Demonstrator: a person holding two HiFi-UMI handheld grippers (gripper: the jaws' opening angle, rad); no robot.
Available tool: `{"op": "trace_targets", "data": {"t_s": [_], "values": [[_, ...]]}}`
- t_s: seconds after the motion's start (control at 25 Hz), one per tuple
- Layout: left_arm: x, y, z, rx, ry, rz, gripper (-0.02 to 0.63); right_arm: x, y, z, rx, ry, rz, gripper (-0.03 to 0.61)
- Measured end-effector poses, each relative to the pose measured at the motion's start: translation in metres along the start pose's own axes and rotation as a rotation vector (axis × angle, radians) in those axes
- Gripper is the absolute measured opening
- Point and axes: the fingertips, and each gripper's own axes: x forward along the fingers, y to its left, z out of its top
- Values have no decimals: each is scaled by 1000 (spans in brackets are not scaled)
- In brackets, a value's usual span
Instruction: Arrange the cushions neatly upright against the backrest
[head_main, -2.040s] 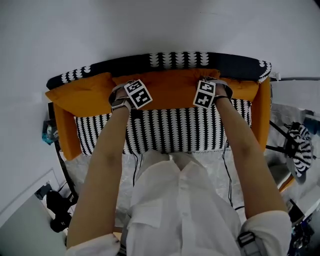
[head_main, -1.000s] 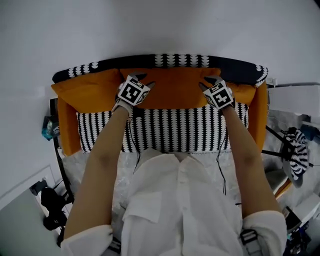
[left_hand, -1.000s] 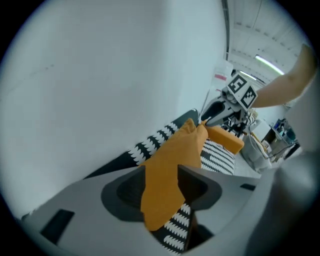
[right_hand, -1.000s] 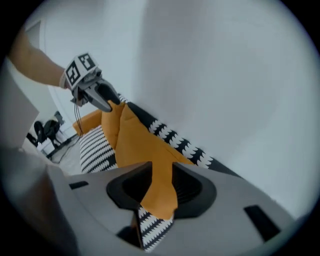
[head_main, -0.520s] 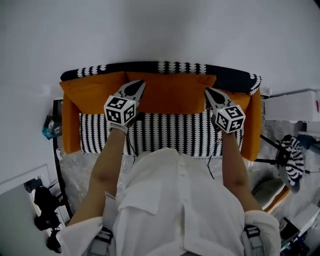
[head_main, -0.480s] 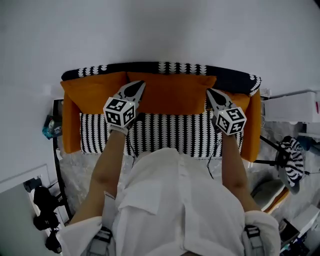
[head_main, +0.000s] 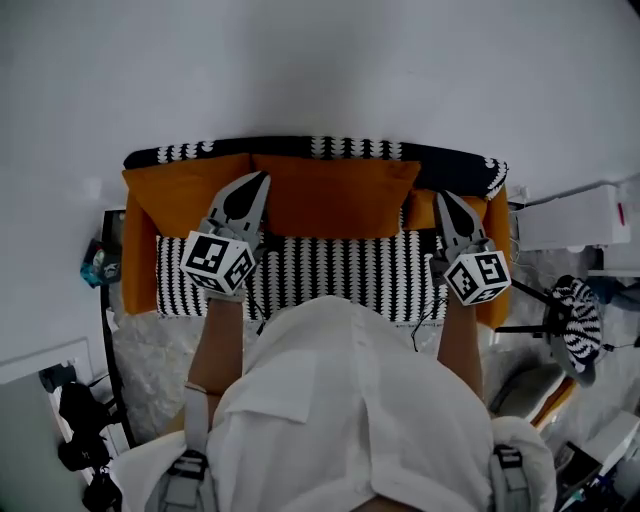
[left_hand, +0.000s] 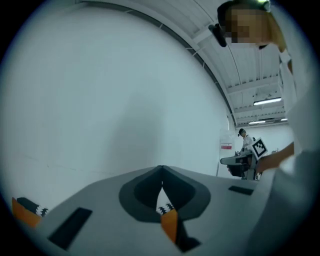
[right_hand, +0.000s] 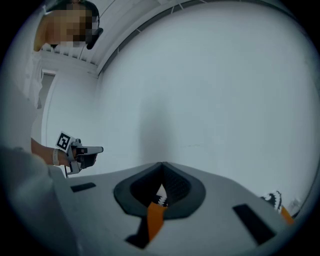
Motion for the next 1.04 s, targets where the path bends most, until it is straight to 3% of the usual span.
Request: {"op": "trace_targets", "data": {"t_s": [0.28, 1.04], "values": [[-11, -4, 32, 5, -75, -5, 15, -23, 0, 19, -46, -39, -32, 5], [-12, -7, 34, 11, -62, -27, 15, -24, 5, 33, -121, -22, -23, 5]]}}
